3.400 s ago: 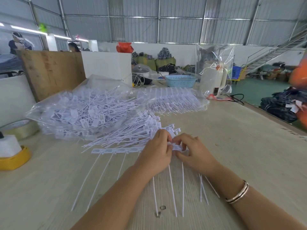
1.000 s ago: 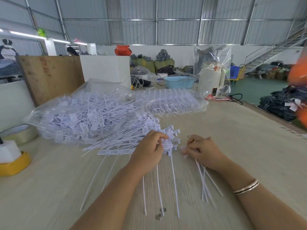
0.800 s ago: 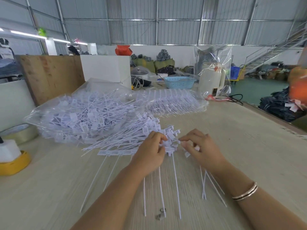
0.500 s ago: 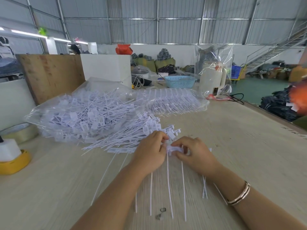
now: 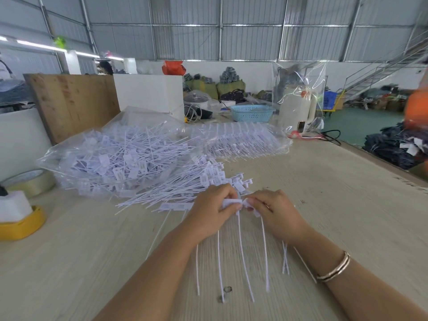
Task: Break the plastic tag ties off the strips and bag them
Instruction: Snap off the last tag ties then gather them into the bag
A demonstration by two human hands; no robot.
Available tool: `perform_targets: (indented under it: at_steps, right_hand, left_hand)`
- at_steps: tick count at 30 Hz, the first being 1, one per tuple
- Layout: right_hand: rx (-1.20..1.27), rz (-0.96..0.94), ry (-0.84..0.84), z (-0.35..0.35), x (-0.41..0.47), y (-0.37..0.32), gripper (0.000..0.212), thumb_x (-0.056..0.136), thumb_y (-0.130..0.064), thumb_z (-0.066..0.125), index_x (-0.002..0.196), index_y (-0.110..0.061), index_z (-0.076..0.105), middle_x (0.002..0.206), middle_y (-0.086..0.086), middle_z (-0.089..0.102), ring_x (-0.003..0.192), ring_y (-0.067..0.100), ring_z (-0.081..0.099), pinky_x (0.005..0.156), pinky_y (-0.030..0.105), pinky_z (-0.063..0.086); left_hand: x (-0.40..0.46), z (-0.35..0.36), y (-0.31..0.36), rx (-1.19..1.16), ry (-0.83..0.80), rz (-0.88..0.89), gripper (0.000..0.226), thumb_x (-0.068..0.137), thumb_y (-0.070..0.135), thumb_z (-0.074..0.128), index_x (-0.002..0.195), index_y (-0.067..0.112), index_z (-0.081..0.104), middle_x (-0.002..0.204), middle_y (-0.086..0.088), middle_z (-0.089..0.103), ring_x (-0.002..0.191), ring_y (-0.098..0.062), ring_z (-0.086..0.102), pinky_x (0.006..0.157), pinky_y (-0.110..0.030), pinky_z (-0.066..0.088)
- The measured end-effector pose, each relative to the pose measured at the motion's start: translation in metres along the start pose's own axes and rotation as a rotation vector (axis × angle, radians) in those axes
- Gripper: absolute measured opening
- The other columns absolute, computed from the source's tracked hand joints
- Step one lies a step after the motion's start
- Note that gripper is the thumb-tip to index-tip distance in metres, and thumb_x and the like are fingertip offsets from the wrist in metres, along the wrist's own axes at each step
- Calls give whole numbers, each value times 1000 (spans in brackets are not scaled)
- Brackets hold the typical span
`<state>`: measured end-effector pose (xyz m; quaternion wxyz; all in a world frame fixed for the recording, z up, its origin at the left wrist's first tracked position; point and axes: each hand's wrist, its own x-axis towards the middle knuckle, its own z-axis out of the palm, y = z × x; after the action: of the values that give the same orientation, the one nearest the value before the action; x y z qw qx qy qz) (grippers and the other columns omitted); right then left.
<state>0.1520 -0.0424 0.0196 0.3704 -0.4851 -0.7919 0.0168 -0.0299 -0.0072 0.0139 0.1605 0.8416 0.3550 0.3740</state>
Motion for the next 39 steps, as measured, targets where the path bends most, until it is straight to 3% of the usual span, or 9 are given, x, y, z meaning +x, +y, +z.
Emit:
perform_targets:
  at_steps: [5,9,17,22,26,29,32,35,39]
  right_hand:
    - [139,36,2,0,-1,3,16,90,-10,57,81,-10,70,69,-8,65,63,3,57,64,16,41]
    - [372,174,7,2,2,7,23,94,-6,50,79,-8,67,72,3,63,67,17,56,66,22,40]
    - [587,250,18,2,5,3,29,95,-5,46,75,-12,65,75,8,62,60,5,50,62,21,42]
    - [855,377,172,-4,6,13,23,94,-6,46,78,-10,61,66,1,63,54,10,48,53,21,43]
    - [372,356,174,-18,-3,38,15,89,-15,59,85,-28,66,71,-19,65,55,-2,49,58,14,39]
    - [116,188,64,-15,-3,37,22,80,-19,71,80,-40,64,75,-27,62,57,0,48,60,14,38]
    - [-117,106,-110,-10,2,33,8,81,-30,69,85,-36,69,85,-24,58,76,-6,45,77,28,29]
    - [-323,101,-216,-10,1,38,15,87,-41,59,91,-34,72,99,-20,58,90,1,41,77,27,19]
    - [-317,165,-100,-16,0,39,25,91,-38,54,88,-23,74,97,-15,57,96,10,50,74,27,18]
  left_hand:
    - [0,-1,2,-24,-8,0,9,89,31,60,83,29,54,72,12,53,69,-7,48,62,-26,38]
    - [2,0,5,-88,24,-26,9,90,26,60,86,19,56,74,9,54,70,-8,48,61,-21,35]
    - [3,-2,11,-217,31,-69,8,89,23,62,89,17,58,82,-4,60,77,-19,55,67,-26,41]
    - [0,-7,11,-321,19,-85,10,89,20,62,82,23,56,67,14,50,64,-6,47,62,-17,36]
    - [-2,-13,10,-338,69,-95,18,90,17,60,79,32,59,76,-1,56,72,-13,52,68,-19,39]
    - [-1,-8,8,-201,57,-119,25,91,13,55,82,37,58,78,6,54,72,-5,49,66,-19,36]
    - [-1,-4,3,-107,31,-123,27,91,10,49,95,35,56,74,8,50,66,-4,46,63,-23,37]
    - [-2,-4,0,-42,23,-118,32,90,12,48,112,36,50,77,11,50,72,-4,49,71,-32,47]
    - [0,-3,0,18,27,-116,35,91,14,49,120,34,44,80,13,52,78,-8,53,79,-40,50]
